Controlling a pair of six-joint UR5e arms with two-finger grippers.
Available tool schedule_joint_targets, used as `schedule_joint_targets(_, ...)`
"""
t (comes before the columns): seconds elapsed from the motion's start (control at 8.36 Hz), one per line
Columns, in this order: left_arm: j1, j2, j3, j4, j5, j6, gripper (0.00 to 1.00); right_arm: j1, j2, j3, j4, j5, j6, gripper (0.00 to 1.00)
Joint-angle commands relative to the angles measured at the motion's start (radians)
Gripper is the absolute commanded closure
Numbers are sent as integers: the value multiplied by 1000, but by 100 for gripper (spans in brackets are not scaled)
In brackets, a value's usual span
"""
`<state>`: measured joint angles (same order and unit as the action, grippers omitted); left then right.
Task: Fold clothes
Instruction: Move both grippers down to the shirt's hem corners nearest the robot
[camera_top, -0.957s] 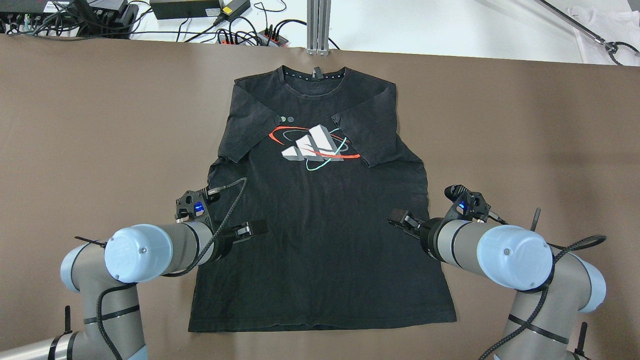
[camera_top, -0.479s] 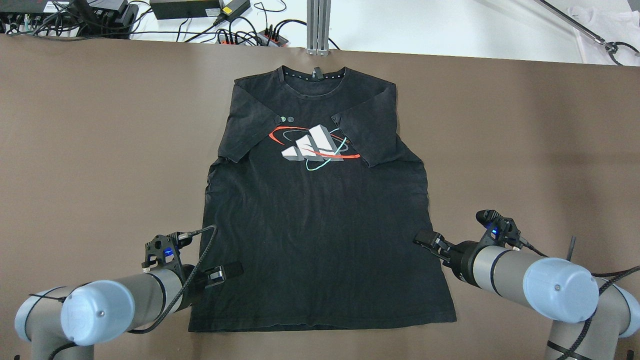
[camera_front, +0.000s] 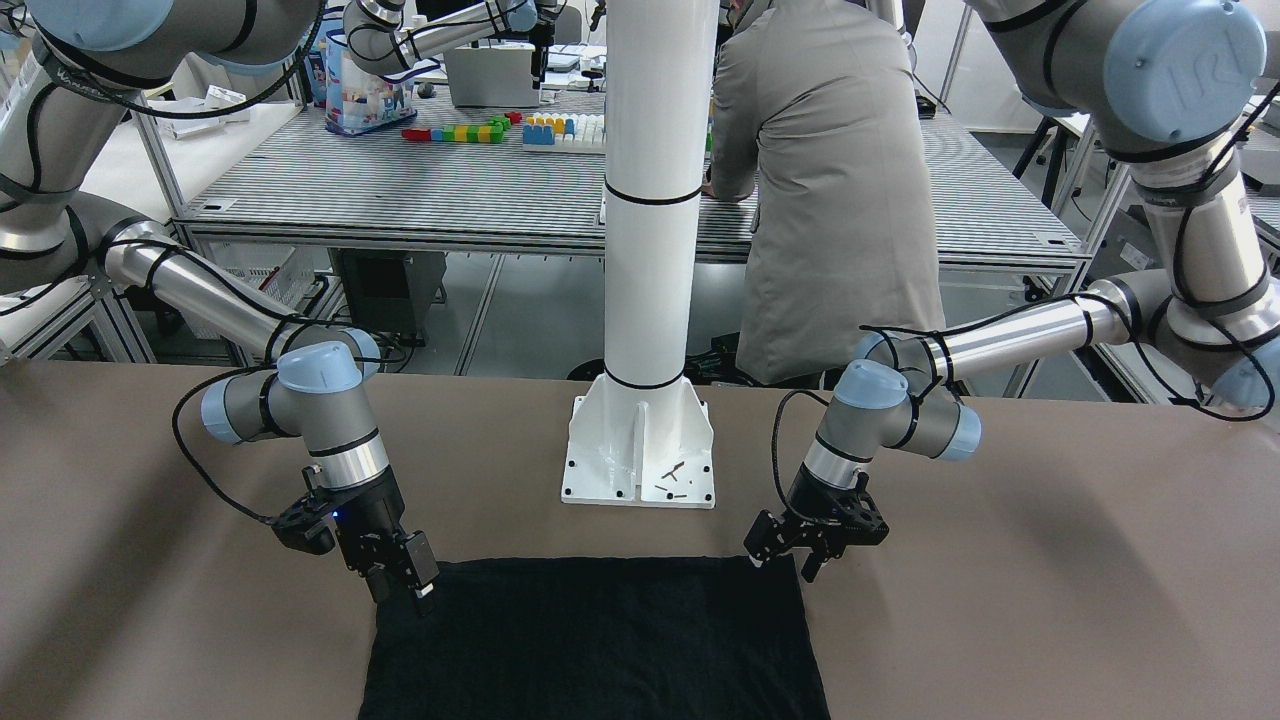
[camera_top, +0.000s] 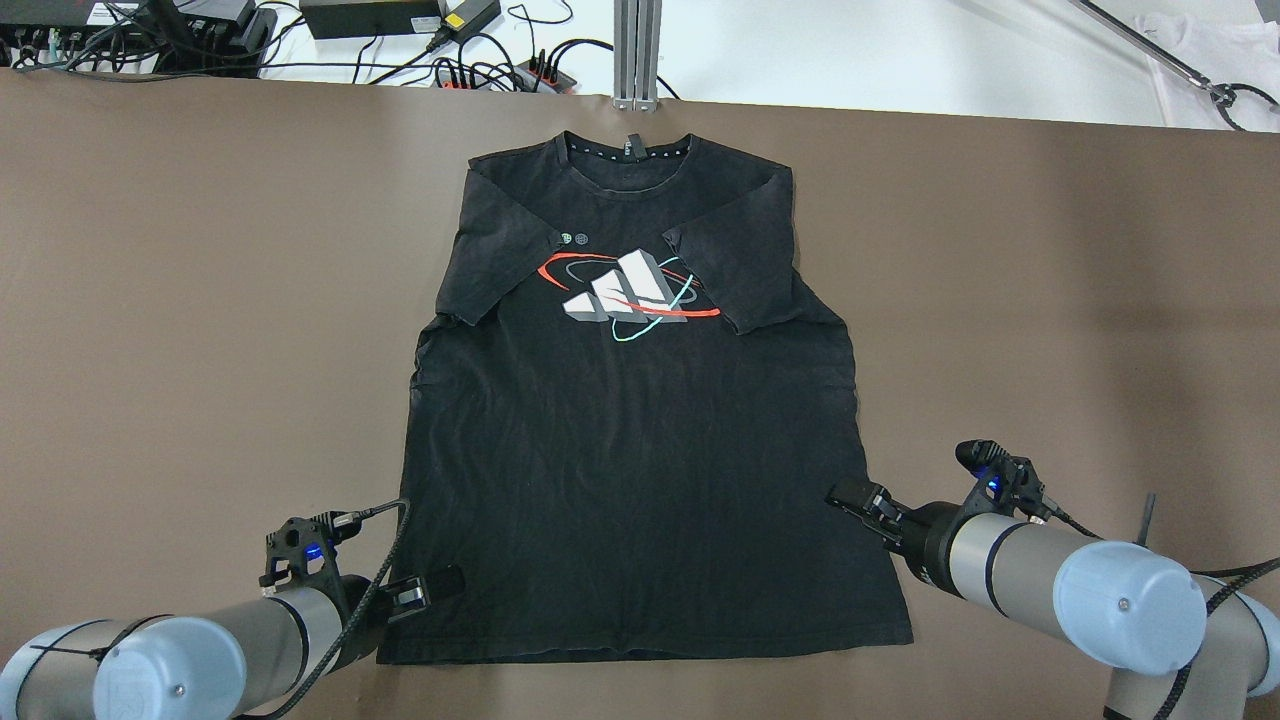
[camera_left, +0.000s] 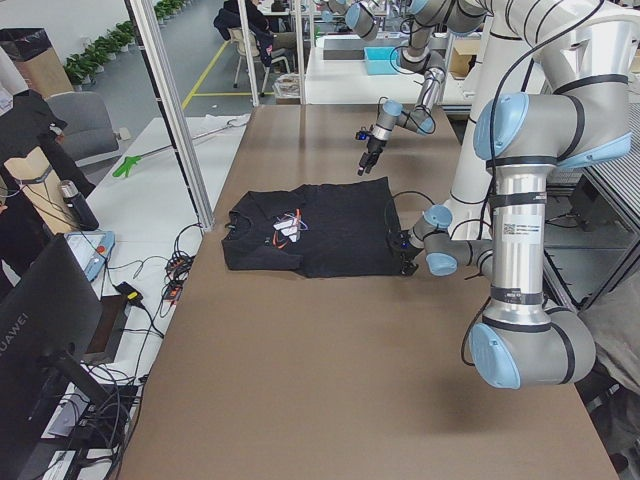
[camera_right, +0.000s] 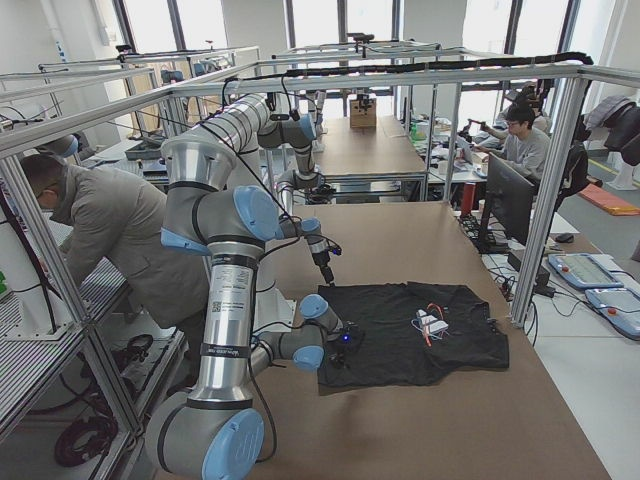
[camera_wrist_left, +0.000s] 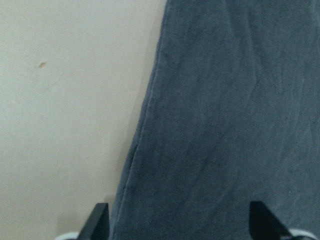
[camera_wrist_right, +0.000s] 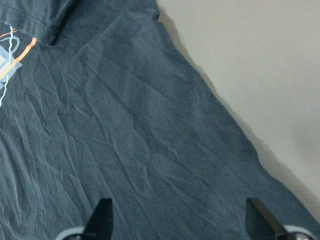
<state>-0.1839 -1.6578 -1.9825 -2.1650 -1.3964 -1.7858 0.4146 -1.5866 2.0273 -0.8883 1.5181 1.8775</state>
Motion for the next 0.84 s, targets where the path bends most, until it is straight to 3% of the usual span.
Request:
schedule_joint_targets(0.0,41,35,-38,1,2,-3,0,-2,-1,1,0,-7,2,6)
schedule_joint_targets(0.12,49,35,-35,4,5,-3,0,-2,-1,1,0,-7,2,6)
schedule_joint_targets(0.24,52,33,-36,45,8,-3,12,-3,-1,1,0,-7,2,6)
schedule_joint_targets(0.36,53,27,-38,95,8,3,33,-3,-1,1,0,-7,2,6)
schedule_joint_targets(0.72,63,27,-45,110,8,8,35,-3,-3,-1,0,-7,2,6)
